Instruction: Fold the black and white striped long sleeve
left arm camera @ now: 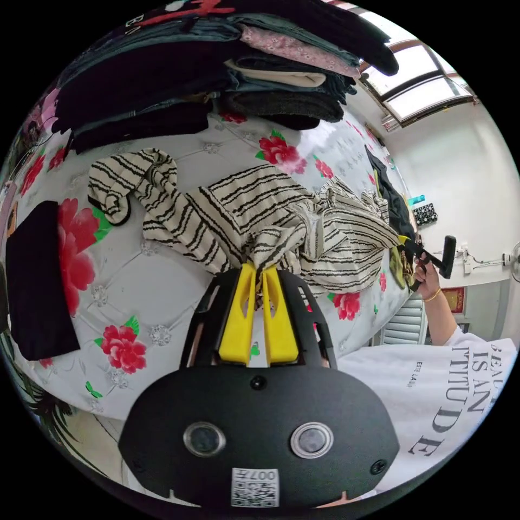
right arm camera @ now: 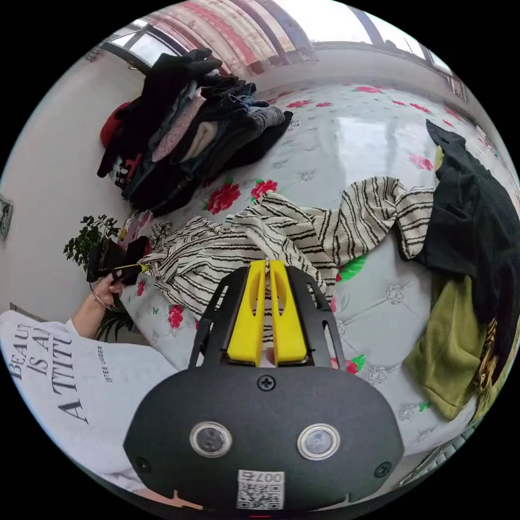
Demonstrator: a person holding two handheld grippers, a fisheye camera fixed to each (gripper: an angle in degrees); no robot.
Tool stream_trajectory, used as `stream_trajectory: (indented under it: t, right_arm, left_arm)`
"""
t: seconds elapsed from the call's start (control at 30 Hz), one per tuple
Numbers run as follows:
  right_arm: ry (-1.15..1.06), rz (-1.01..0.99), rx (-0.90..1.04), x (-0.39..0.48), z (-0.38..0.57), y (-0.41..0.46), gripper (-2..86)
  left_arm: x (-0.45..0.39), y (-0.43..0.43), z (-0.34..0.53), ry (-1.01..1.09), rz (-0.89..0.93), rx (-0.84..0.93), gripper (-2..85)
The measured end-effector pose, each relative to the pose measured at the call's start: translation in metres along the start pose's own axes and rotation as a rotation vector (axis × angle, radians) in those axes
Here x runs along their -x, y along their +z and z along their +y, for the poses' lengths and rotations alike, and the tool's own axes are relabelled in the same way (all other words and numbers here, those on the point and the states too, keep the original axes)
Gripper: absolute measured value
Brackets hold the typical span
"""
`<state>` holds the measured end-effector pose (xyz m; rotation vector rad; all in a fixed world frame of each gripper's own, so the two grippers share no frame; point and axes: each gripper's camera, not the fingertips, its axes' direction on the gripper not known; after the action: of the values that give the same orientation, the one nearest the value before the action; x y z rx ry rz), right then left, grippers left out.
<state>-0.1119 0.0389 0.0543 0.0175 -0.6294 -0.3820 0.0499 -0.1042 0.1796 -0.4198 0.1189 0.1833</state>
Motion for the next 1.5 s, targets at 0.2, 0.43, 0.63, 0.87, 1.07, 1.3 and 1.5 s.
stream_trajectory:
  t: [0.2,0.43,0.63,0.87,1.07,1.3,1.5]
  right_arm:
    - [0.078,0.006,0.206,-0.026,0.074,-0.025,-0.3]
    - [0.064,-0.06,0.232,-0.016,0.094,-0.004,-0.3]
    - [0.01,-0.057,0.232,-0.008,0.101,0.0,-0.2]
    - [-0.022,-0.027,0.239,0.0,0.13,-0.018,-0.3]
    - [0.014,-0.111,0.221,-0.011,0.151,-0.058,-0.2]
    - [-0.073,-0.041,0.199,-0.002,0.032,-0.03,-0.2]
    - [-0.325,0.067,-0.41,0.105,-0.044,-0.188,-0.2]
  left_arm:
    - [0.015,0.003,0.058,-0.192,-0.162,0.049,8.7]
    - [-0.058,0.035,0.092,-0.169,-0.278,-0.019,9.0]
    - [-0.07,0.091,0.084,-0.152,-0.251,0.08,10.3]
    - [-0.077,0.096,0.097,-0.012,-0.409,0.161,-0.5]
    - [-0.058,0.013,0.153,0.004,-0.084,0.085,-1.0]
    - [0.0,-0.016,0.077,-0.071,0.041,-0.072,-1.0]
    - [-0.074,-0.175,0.007,0.156,0.058,-0.509,-1.0]
